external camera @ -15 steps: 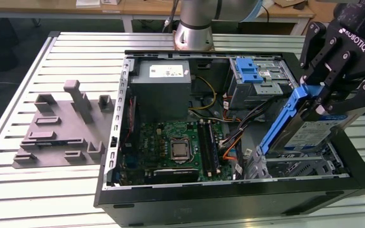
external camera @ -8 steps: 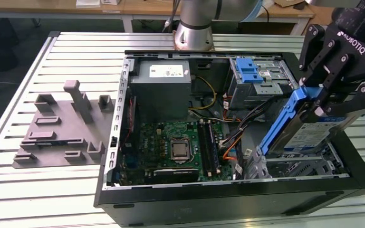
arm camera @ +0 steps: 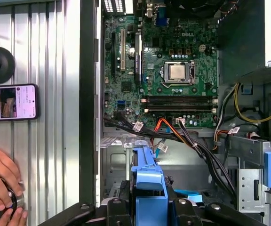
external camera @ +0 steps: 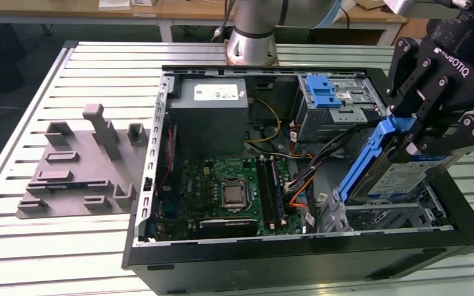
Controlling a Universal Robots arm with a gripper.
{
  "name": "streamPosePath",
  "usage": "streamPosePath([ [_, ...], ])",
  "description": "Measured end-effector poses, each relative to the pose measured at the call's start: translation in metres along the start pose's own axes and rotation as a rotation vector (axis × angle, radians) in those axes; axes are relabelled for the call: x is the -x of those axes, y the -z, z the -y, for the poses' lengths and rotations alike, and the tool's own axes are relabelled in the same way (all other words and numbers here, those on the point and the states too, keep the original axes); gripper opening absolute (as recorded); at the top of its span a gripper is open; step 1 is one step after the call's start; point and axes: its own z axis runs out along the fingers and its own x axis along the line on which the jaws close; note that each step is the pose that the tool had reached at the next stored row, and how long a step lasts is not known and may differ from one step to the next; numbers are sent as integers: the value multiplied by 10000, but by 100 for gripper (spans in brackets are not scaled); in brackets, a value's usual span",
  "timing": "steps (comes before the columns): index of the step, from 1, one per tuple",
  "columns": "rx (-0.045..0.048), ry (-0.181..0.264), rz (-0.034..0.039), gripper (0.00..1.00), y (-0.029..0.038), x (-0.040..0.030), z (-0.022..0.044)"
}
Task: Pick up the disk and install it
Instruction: 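Insert the disk into the insertion slot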
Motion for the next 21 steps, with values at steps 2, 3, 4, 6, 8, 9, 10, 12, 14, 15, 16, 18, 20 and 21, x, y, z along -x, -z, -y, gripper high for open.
streamPosePath([
  [2, 0, 0, -1, 36, -1, 0, 0],
  [3, 0, 0, -1, 36, -1, 0, 0],
  [4, 0, 0, -2, 36, -1, 0, 0],
  [6, 0, 0, -1, 36, -2, 0, 0],
  [8, 0, 0, -1, 36, -2, 0, 0],
  [9, 0, 0, -2, 37, -2, 0, 0],
  [10, 0, -1, -1, 37, -4, 0, 0],
  [12, 0, 0, -2, 44, -18, 0, 1],
  [14, 0, 0, 2, 44, -52, 0, 1],
  [15, 0, 0, 0, 44, -70, 0, 2],
  [16, 0, 0, 1, 44, -88, 0, 2],
  [18, 0, 0, -2, 42, -123, 1, 3],
  [20, 0, -1, -1, 36, -162, 1, 4],
  [21, 0, 0, 1, 30, -180, 1, 5],
])
